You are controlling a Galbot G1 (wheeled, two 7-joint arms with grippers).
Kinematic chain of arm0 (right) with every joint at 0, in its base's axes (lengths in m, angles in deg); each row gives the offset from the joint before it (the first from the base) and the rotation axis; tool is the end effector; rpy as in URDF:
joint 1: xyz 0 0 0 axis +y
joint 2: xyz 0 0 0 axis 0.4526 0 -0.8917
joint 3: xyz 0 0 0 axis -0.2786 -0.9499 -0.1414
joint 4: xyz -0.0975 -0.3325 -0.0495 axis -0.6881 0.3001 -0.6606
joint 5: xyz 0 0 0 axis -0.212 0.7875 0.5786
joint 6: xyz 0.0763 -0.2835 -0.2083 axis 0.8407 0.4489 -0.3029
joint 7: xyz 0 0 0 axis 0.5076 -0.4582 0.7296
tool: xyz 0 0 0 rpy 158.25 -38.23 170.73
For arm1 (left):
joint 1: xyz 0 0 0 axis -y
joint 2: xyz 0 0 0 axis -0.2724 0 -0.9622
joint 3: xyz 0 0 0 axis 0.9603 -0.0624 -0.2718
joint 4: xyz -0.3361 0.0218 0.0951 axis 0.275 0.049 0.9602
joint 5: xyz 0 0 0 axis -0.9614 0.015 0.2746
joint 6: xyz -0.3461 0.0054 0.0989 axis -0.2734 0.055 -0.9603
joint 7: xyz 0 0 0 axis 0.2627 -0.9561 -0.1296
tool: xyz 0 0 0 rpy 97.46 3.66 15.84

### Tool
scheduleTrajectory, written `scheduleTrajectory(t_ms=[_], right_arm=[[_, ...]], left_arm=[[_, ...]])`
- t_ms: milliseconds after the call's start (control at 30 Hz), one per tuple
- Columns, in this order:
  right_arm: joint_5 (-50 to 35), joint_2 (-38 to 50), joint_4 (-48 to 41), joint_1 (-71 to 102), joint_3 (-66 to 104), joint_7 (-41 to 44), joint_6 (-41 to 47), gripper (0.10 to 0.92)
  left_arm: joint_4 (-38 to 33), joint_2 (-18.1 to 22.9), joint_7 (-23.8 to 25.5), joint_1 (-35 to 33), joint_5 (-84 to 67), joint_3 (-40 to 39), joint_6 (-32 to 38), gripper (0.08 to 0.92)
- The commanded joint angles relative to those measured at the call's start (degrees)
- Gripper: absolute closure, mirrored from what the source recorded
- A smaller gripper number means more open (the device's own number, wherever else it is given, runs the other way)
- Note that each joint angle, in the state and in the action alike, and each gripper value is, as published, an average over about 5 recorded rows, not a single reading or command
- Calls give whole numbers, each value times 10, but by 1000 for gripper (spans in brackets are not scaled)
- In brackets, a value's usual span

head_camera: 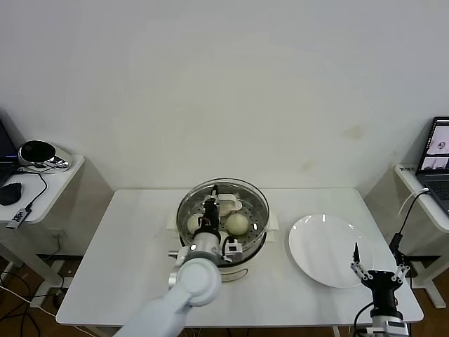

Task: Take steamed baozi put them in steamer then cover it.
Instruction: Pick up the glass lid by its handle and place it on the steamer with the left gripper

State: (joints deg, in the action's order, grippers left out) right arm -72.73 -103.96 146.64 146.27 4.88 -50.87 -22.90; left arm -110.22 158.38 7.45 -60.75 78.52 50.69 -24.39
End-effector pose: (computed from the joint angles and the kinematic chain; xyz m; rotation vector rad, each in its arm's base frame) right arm 0.1650 -0.1411 -0.3619 0.3595 2.9434 -0.4723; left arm 0.3176 -0.1441 -0.2337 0.1638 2.3143 2.1057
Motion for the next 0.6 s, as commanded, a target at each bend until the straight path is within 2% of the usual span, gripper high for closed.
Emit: scheduleTrajectory(t_ms=[33,600], right_arm=[[2,0,-2,0,0,-1,-1,203],[0,4,-5,3,-4,3,-6,203]], left_arm=[[32,37,21,18,35,-30,-4,848],[43,34,15,1,35,10,10,848]])
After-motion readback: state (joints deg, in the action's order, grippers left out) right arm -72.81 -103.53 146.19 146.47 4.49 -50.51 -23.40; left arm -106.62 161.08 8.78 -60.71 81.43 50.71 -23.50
